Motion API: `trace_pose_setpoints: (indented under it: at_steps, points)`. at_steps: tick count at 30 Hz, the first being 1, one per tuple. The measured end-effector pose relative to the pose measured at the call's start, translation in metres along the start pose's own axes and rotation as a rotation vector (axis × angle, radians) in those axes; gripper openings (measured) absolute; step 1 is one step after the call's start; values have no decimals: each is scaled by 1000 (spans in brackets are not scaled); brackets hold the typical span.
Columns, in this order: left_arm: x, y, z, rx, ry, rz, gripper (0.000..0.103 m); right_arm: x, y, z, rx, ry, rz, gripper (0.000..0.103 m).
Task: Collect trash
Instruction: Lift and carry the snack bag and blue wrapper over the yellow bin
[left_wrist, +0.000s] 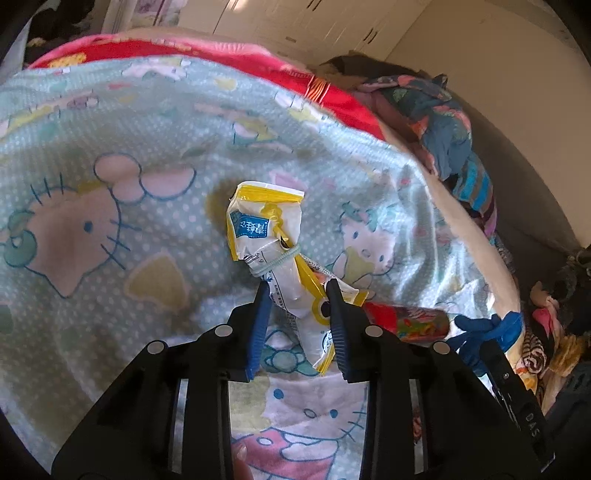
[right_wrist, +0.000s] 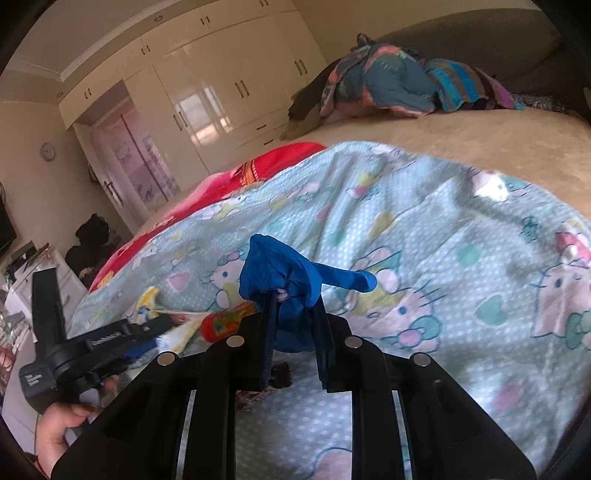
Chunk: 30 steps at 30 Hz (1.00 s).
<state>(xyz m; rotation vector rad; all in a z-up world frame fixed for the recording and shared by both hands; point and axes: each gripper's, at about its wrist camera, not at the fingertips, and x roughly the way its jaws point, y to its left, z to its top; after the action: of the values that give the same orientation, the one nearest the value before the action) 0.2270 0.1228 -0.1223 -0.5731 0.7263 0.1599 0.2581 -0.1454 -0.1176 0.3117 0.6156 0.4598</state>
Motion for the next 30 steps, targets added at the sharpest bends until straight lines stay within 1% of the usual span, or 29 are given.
trace_pose_setpoints:
  at_steps: [6,14,18,23,25,30]
  points:
    - [-25,-17,1,79,-85,-31,24,-16,-5,-1,-8,-25,-13,16]
    - [-59,-42,-3,171,-171,-80,24,-35,-12,-3,2,-45,-2,14]
    - [-77,-60,-6,232,-225,-86,24,-51,-10,-1,-2,-65,-2,14]
    - [-99,-78,-9,272,-285,-110,24,-75,-13,4,1,-90,-10,14]
    - [-107,-84,-11,273,-298,-132,24,-86,-13,5,-4,-99,-16,14]
    - [-115,-96,-14,248,-267,-206,24,-112,-17,4,1,-111,-33,14]
